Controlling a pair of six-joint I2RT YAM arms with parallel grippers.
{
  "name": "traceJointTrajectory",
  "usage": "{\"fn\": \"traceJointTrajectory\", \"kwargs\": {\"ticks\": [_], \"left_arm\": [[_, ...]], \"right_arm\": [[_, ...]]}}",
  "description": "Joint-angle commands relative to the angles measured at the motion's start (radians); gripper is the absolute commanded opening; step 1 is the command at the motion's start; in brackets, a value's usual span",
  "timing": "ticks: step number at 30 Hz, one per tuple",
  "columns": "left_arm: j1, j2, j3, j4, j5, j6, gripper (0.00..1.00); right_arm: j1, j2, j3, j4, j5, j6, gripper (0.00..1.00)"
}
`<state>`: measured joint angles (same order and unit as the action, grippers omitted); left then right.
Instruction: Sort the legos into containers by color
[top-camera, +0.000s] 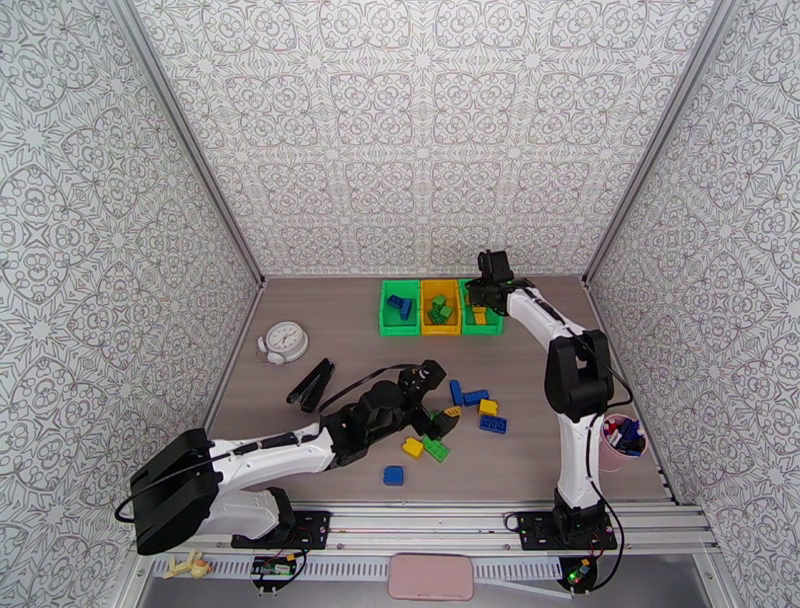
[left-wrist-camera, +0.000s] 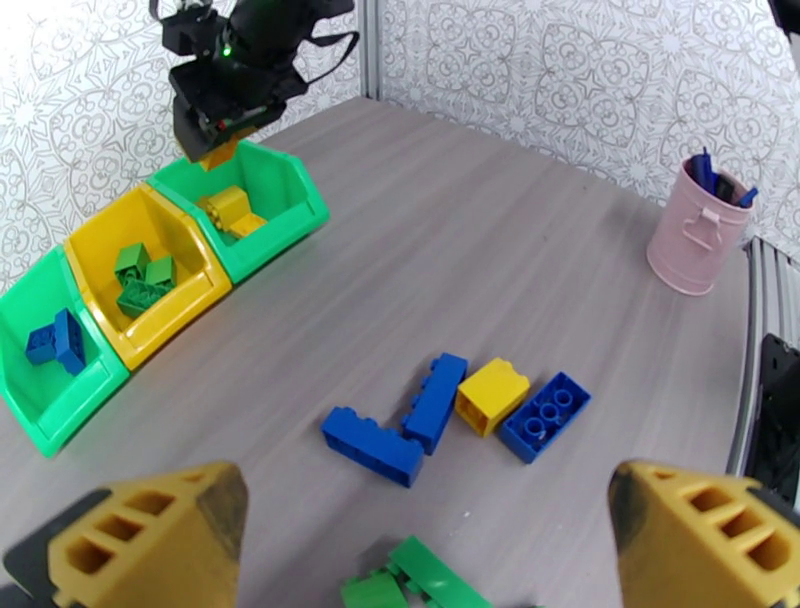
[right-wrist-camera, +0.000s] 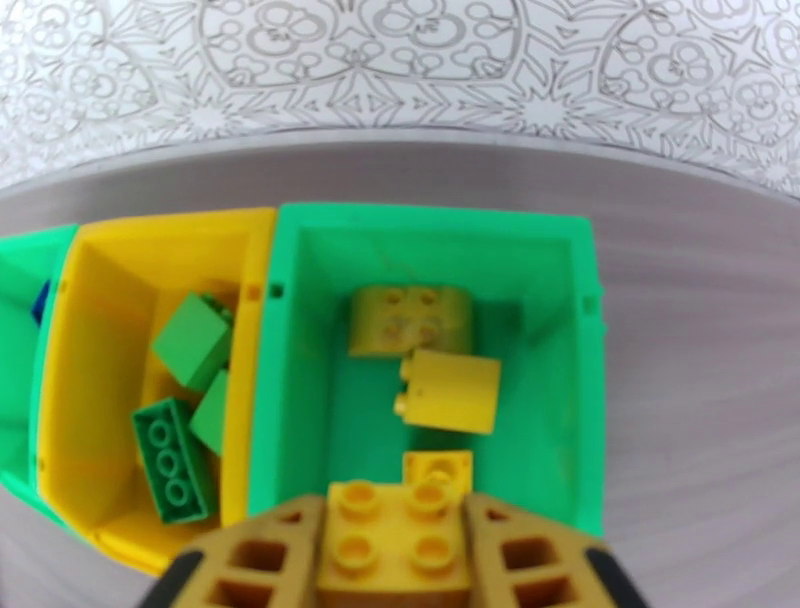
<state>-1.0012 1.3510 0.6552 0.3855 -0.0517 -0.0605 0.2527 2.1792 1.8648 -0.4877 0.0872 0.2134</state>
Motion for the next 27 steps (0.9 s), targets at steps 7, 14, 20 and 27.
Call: {"fn": "traceJointTrajectory", "kwargs": {"ticks": [7, 14, 20, 27], "left_arm": [[0.024, 0.016, 0.036, -0.023, 0.017, 0.022, 1.0], [0.048, -0.044, -0.001, -0.077, 0.036, 0.035, 1.0], [0.077, -0.128, -0.047, -0.157, 0.059, 0.042, 1.0], [0.101, -0.239, -0.087, -0.286, 0.095, 0.065, 1.0]], "right_arm": [[-0.007, -0.043, -0.009, 0.002, 0.025, -0.017, 0.68], [-0.007, -0.237, -0.296, 0.077, -0.042, -0.012, 0.77], [0.008, -0.398, -0.518, 0.077, -0.118, 0.045, 0.8], [0.118, -0.545, -0.732, 0.023, -0.127, 0.112, 0.8]]}}
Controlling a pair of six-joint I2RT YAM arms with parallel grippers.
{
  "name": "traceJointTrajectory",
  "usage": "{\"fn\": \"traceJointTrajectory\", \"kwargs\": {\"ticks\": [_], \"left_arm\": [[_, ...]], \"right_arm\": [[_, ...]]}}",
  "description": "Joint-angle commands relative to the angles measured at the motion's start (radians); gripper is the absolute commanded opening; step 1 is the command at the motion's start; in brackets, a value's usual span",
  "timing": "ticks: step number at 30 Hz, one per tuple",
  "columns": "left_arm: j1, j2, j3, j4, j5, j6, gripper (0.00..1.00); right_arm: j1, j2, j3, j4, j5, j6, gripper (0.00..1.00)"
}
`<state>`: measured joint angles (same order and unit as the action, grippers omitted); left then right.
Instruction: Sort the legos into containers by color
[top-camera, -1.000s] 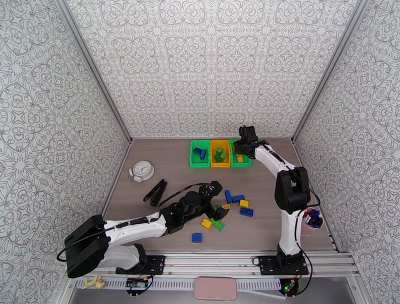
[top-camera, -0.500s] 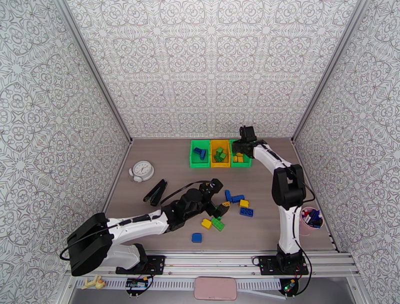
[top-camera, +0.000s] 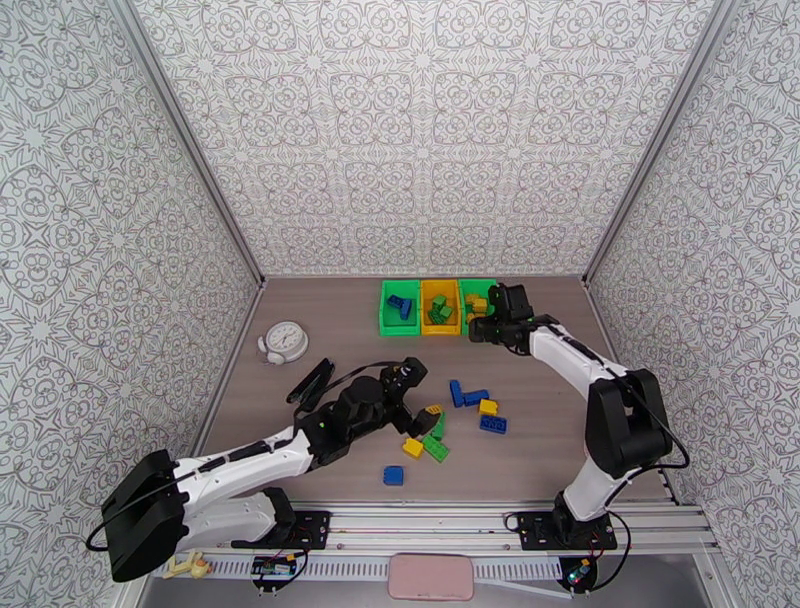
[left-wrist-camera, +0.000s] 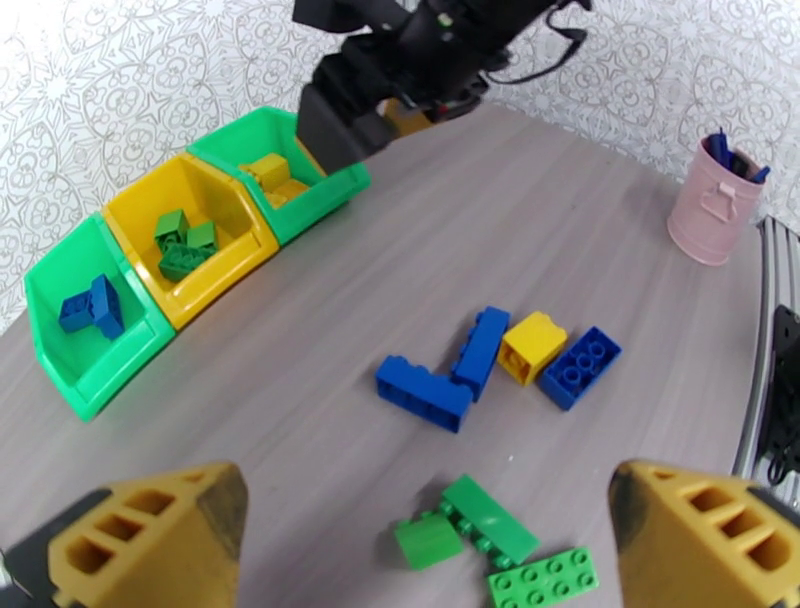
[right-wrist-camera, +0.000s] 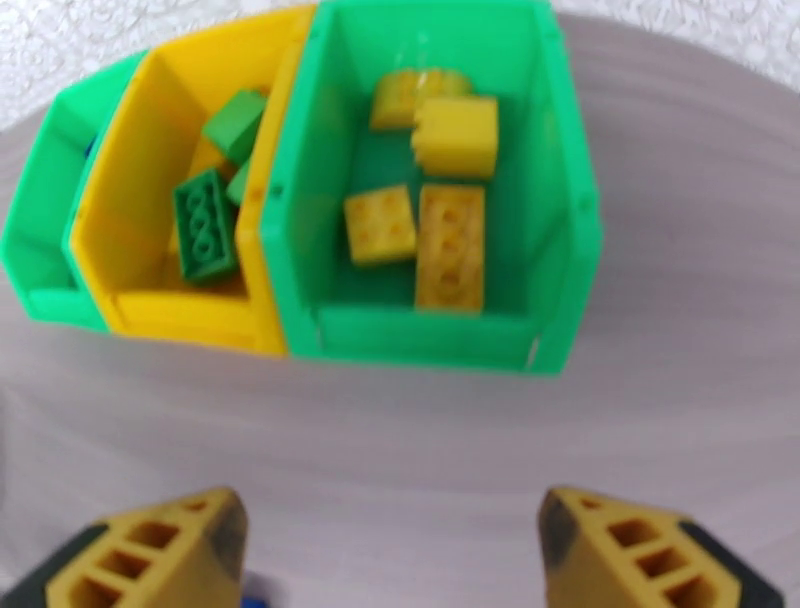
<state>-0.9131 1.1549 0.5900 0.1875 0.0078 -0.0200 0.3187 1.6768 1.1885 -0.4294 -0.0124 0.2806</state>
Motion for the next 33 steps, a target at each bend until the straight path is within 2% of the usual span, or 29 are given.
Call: {"fn": "traceJointTrajectory", "kwargs": {"ticks": [1, 5, 9, 19, 22, 33], "left_arm": [[0.013, -0.058, -0.028, -0.103, 0.038, 0.029, 1.0], [0.014, -0.111, -0.027, -0.205, 0.053, 0.06, 1.0], [0.014, -0.139, -0.024, -0.267, 0.055, 0.074, 1.0], [-0.004, -0.158, -0.026, -0.276, 0.052, 0.078, 1.0], [-0.013, -0.154, -0.026, -0.278, 0.049, 0.084, 1.0], [-0.017, -0.129, -0.04, -0.204, 0.032, 0.06, 1.0]], "right_arm": [[0.073, -0.052, -0.072, -0.045, -0.027, 0.051, 0.81], [0.154, -0.06, -0.103, -0.087, -0.048, 0.055, 0.8], [0.242, 0.01, -0.048, -0.143, -0.004, 0.006, 0.81], [0.255, 0.201, 0.036, -0.188, -0.031, 0.006, 0.76], [0.255, 0.221, 0.042, -0.193, -0.028, 0.006, 0.69], [0.255, 0.176, 0.052, -0.196, -0.015, 0.018, 0.27]]}}
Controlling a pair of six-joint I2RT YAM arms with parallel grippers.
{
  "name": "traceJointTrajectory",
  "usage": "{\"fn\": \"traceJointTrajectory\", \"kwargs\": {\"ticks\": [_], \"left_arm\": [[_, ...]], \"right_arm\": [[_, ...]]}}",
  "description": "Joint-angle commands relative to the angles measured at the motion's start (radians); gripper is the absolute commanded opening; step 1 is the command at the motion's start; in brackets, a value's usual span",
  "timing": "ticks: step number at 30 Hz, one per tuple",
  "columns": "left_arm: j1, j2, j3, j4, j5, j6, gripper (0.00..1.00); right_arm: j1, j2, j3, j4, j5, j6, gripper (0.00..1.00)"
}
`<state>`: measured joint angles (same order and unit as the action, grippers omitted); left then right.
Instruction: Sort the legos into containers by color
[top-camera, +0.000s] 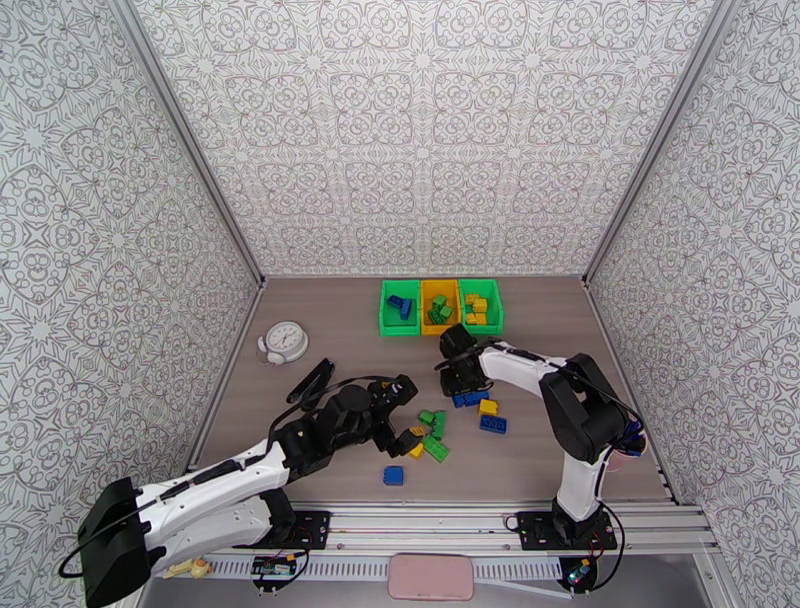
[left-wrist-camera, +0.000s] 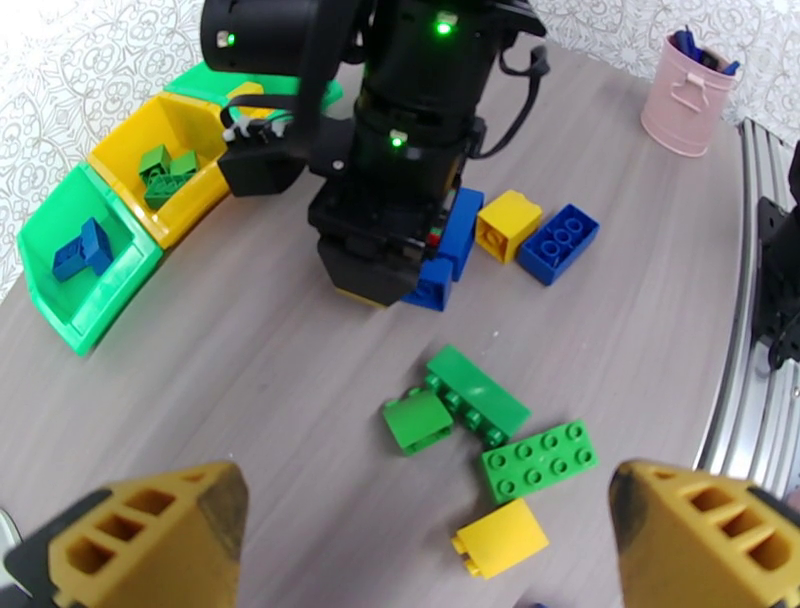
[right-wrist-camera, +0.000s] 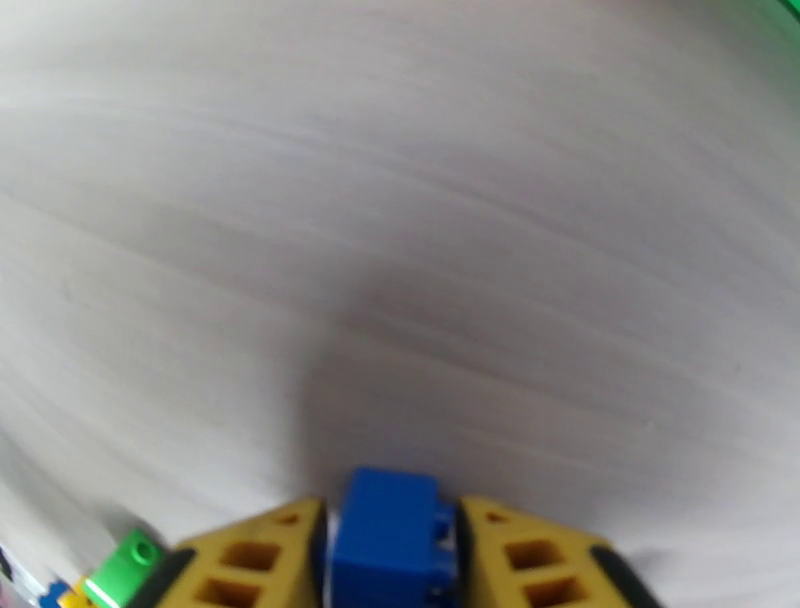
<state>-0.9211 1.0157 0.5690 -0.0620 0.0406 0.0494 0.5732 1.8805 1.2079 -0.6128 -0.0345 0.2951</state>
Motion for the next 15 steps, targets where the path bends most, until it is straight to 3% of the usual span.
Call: {"fn": "traceJointTrajectory", "kwargs": {"ticks": [1, 9, 15], "left_arm": [[-0.01, 0.012, -0.021, 0.057, -0.005, -0.013, 1.0], [-0.01, 0.04, -0.05, 0.193, -0.048, -0.05, 1.0], [-0.007, 0.075, -0.05, 0.275, -0.072, -0.065, 1.0]], "right_arm": [[0.001, -0.04, 0.037, -0.009, 0.01, 0.005, 0.26], [-0.014, -0.149, 0.068, 0.094, 0.116, 0.03, 0.23], [-0.063, -0.127, 0.15, 0.197, 0.152, 0.026, 0.2]]}}
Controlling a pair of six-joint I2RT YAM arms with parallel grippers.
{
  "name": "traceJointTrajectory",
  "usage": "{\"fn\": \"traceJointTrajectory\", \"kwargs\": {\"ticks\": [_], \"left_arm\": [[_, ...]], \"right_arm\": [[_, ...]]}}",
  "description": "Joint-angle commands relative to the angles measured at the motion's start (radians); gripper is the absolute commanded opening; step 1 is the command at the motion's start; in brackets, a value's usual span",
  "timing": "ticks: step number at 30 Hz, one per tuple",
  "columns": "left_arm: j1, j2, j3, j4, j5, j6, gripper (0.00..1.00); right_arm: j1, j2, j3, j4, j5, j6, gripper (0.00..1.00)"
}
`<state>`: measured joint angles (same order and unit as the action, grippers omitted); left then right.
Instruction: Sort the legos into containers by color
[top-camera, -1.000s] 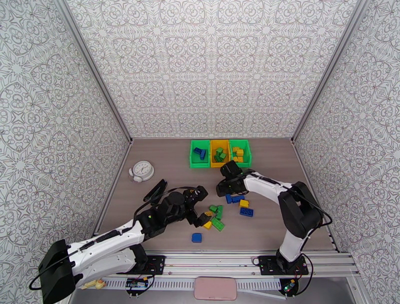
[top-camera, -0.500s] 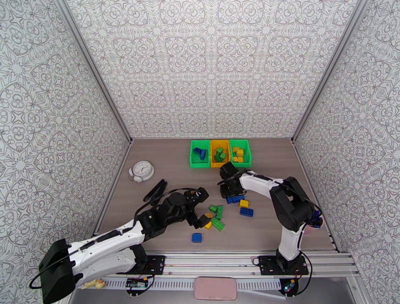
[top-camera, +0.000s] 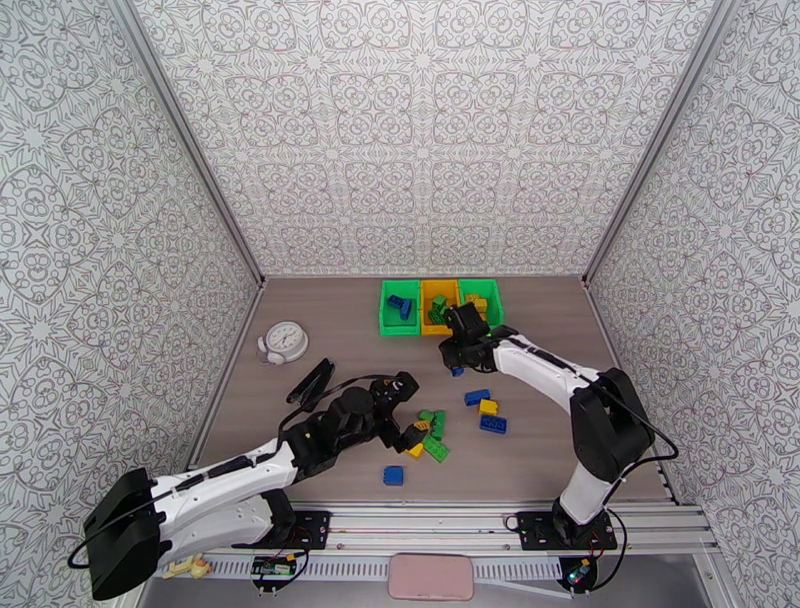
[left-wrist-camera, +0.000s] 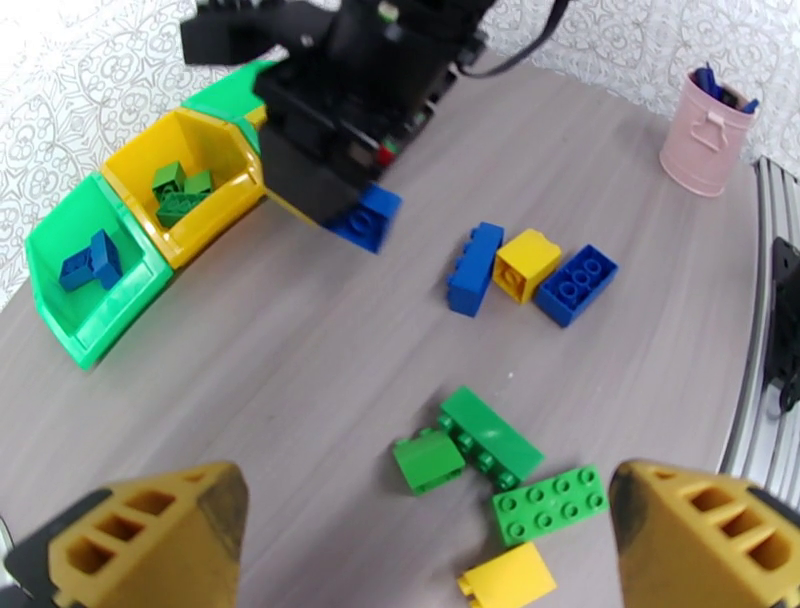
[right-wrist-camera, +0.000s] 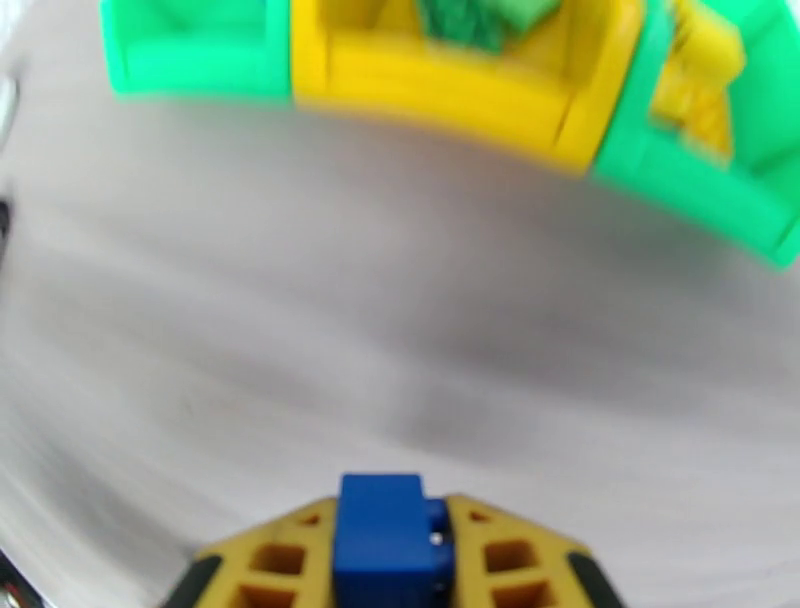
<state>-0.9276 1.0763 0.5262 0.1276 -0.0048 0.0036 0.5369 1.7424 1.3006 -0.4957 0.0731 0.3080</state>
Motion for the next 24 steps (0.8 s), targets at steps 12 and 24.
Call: {"fn": "traceJointTrajectory", "kwargs": {"ticks": [12, 24], "left_arm": [[-0.016, 0.006, -0.013, 0.111, -0.071, -0.054, 0.99], [-0.036, -0.096, -0.052, 0.02, -0.142, -0.065, 1.0]], "right_arm": [[-0.12, 0.275, 0.403, 0.166, -0.117, -0.013, 0.17], [-0.113, 0.552, 0.712, 0.236, -0.423, -0.022, 0.19]]}}
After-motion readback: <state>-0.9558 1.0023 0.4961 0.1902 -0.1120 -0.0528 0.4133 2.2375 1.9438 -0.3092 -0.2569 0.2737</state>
